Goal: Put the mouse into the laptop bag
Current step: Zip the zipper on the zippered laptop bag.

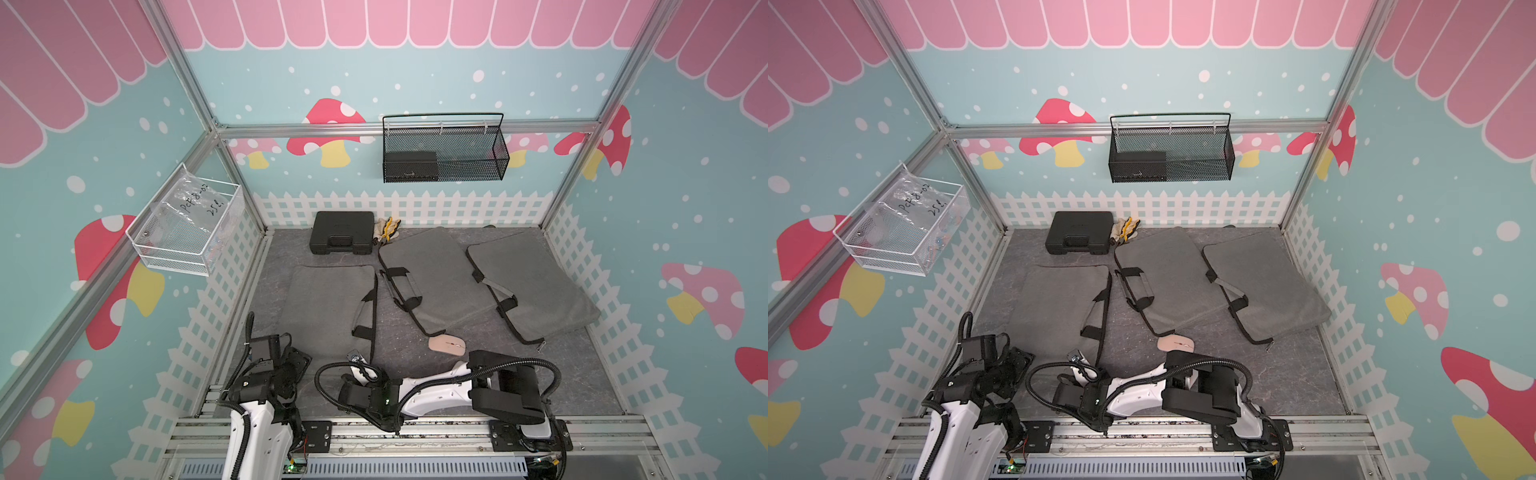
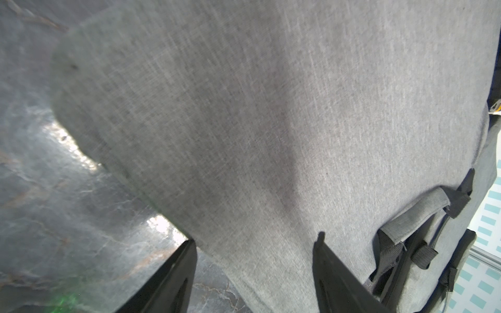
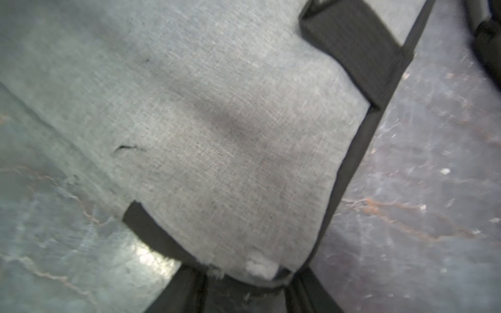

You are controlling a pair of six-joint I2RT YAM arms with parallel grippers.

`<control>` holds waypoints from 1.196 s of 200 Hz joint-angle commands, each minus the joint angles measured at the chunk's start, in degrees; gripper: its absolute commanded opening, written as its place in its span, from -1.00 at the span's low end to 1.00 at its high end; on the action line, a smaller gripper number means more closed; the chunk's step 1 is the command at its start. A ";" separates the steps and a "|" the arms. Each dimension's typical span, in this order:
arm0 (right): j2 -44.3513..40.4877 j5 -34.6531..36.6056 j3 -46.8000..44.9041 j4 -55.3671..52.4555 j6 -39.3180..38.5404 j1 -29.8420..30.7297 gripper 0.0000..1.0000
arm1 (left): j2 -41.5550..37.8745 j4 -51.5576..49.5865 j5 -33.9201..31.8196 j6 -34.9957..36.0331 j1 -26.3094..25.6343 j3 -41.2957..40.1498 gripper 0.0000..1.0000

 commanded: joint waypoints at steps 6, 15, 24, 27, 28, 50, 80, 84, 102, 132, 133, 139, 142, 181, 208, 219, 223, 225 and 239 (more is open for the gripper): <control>6.16 2.67 4.93 -9.46 3.76 0.26 0.39 | -0.43 -0.20 -0.74 0.84 0.32 2.52 0.39; 8.04 2.93 6.57 -10.03 3.69 0.26 0.35 | -0.47 -0.25 -0.64 1.06 0.31 2.64 0.40; 9.30 3.06 8.08 -10.01 3.19 0.26 0.32 | -0.53 -0.28 -0.57 1.24 0.35 2.73 0.40; 9.32 3.10 8.60 -9.97 2.98 0.31 0.31 | -0.55 -0.29 -0.53 1.32 0.37 2.75 0.41; 9.32 3.12 8.75 -9.99 2.92 0.29 0.30 | -0.55 -0.29 -0.50 1.35 0.38 2.76 0.41; 14.90 3.96 12.39 -9.75 0.69 0.35 0.29 | -0.60 -0.46 -0.30 1.46 0.37 2.85 0.41; 18.26 4.32 14.35 -5.76 -5.69 0.25 0.30 | -0.46 -0.41 -0.04 1.54 0.37 2.91 0.42; 18.35 4.14 14.21 -4.99 -6.29 0.22 0.30 | -0.46 -0.42 -0.08 1.55 0.39 2.88 0.41; 18.90 3.98 14.14 -3.78 -7.24 0.23 0.28 | -0.39 -0.47 -0.13 1.65 0.31 2.85 0.42; 18.02 2.48 12.28 -0.08 -9.53 0.22 0.00 | -0.06 -0.12 0.17 1.04 0.35 2.85 0.42; 17.98 2.37 12.13 0.10 -9.66 0.20 -0.02 | -0.04 -0.07 0.15 0.99 0.33 2.85 0.42; 17.52 1.82 11.50 1.41 -10.36 0.17 -0.10 | -0.11 -0.03 0.31 0.86 0.36 2.79 0.42; 17.29 1.59 11.06 2.06 -10.73 0.24 -0.15 | -0.22 0.01 0.30 0.85 0.34 2.84 0.42; 13.77 -2.25 7.49 8.83 -14.10 0.17 -0.72 | -0.57 -0.02 0.81 0.80 0.33 2.84 0.42; 11.56 -6.42 5.64 12.98 -15.92 0.18 -0.91 | -0.85 -0.03 2.29 0.93 0.32 2.67 0.42; 10.63 -8.11 4.91 14.36 -16.32 0.26 -0.96 | -1.23 0.04 3.34 1.11 0.38 2.56 0.42; 10.32 -8.63 4.60 14.78 -16.38 0.18 -0.97 | -1.37 0.01 3.70 1.15 0.32 2.58 0.42; 10.32 -9.01 4.41 15.19 -16.47 0.23 -0.98 | -1.46 -0.09 3.93 1.19 0.36 2.54 0.42; 7.62 -10.99 3.01 17.54 -16.80 0.17 -1.00 | -2.44 -0.09 5.99 1.12 0.32 2.19 0.42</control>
